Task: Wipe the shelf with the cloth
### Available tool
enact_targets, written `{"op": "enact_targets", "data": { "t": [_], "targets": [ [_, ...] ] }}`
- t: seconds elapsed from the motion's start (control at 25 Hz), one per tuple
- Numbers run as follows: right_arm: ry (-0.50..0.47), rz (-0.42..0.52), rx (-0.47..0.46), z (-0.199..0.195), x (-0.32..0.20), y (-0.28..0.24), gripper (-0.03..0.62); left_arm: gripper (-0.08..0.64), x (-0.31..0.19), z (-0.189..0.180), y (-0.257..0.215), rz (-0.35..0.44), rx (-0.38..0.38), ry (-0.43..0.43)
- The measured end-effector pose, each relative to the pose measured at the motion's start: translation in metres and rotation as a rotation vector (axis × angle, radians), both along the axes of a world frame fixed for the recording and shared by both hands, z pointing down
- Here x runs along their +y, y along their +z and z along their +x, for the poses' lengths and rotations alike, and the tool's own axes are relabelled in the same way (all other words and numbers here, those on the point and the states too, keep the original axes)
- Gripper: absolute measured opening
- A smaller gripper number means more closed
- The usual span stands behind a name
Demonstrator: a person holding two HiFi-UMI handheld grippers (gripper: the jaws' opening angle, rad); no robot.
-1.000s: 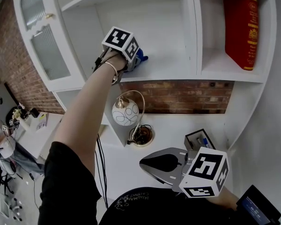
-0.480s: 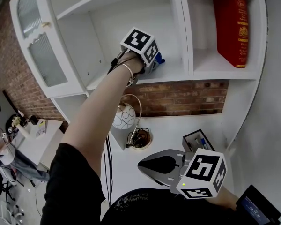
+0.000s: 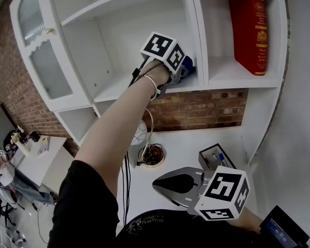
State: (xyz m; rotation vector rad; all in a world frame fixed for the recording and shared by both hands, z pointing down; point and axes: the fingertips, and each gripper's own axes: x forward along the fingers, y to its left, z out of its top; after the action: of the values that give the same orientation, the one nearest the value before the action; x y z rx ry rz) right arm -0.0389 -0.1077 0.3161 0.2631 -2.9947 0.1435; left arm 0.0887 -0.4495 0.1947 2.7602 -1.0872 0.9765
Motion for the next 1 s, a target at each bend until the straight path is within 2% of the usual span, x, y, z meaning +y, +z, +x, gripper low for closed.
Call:
{"op": "enact_targets", "data": {
  "t": [0.08,0.16,0.36,0.48,0.56,0.64,0.76,1.0],
  "targets": [
    [0.001,0.005,0.001,0.0,0.0,-0.001,0.008,0.106,-0.005,-0.014,-0.008,0.021,0.051,-0.045],
    [-0.007,0.005,0.005,-0.002,0.002,0.0,0.008,0.109,-0.012,-0.04,-0.016,0.042,0.061,-0.11],
    [-0.055,0.004,0.019,-0.014,0.011,0.001,0.008,0.109,-0.022,-0.149,-0.029,0.079,-0.004,-0.325],
    [-0.082,0.001,0.022,-0.021,0.015,0.001,0.008,0.11,-0.022,-0.219,-0.02,0.073,-0.079,-0.467],
    [-0.097,-0.001,0.025,-0.025,0.017,0.002,0.008,0.11,-0.02,-0.249,-0.013,0.065,-0.104,-0.528],
    [-0.109,-0.004,0.031,-0.029,0.021,0.004,0.008,0.11,-0.018,-0.261,-0.009,0.051,-0.068,-0.547],
    [-0.118,-0.012,0.036,-0.033,0.024,0.006,0.008,0.107,-0.016,-0.255,-0.004,0.034,-0.009,-0.531],
    [-0.123,-0.019,0.029,-0.033,0.025,0.006,0.008,0.106,-0.016,-0.23,0.001,0.049,-0.03,-0.492]
  ]
}}
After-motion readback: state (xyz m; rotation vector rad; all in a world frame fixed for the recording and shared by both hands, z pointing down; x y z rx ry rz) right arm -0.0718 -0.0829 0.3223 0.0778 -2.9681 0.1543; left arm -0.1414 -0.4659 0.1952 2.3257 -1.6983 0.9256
